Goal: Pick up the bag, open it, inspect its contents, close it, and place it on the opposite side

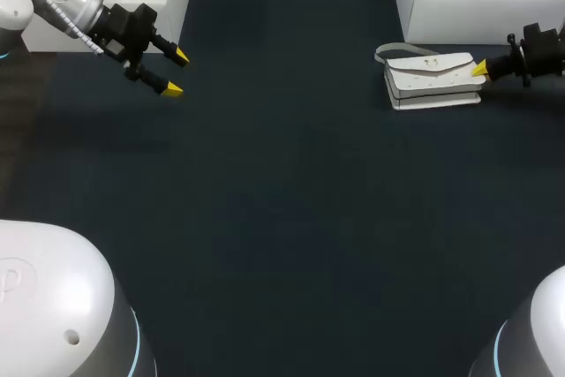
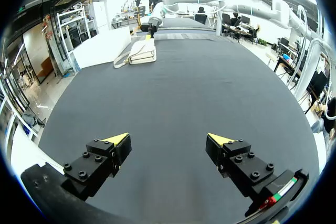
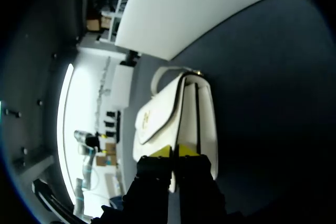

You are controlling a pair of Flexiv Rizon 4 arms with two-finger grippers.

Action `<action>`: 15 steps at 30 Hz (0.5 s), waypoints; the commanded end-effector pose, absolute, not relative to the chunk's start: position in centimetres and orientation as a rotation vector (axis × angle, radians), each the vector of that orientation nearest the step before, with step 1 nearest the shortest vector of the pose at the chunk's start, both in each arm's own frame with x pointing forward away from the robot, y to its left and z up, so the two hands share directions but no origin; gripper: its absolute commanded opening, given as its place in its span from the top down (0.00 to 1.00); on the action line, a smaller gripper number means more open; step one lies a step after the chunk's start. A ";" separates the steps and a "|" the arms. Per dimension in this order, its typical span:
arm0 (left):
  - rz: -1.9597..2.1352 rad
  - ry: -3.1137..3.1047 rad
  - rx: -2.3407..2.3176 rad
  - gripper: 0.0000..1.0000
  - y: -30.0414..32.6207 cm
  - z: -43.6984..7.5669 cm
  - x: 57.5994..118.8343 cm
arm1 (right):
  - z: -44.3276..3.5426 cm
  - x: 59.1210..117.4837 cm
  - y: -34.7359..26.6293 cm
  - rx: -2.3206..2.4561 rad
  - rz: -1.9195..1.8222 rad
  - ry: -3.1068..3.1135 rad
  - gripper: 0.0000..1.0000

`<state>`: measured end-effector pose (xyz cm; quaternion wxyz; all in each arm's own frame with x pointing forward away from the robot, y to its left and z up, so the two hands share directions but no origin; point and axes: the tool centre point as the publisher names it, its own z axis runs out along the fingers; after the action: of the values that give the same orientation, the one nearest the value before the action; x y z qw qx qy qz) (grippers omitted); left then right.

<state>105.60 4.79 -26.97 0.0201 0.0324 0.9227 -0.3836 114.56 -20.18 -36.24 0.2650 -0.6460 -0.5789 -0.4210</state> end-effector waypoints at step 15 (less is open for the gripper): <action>-1.194 2.859 0.101 0.00 4.8 -27.1 105.6 | -36.4 111.6 -12.5 -1.553 -0.936 -1.602 1.00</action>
<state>105.60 4.79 -26.97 0.0201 0.0324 0.9227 -0.3836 111.45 -13.24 -36.23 0.3339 -0.6111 -0.6076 -0.3819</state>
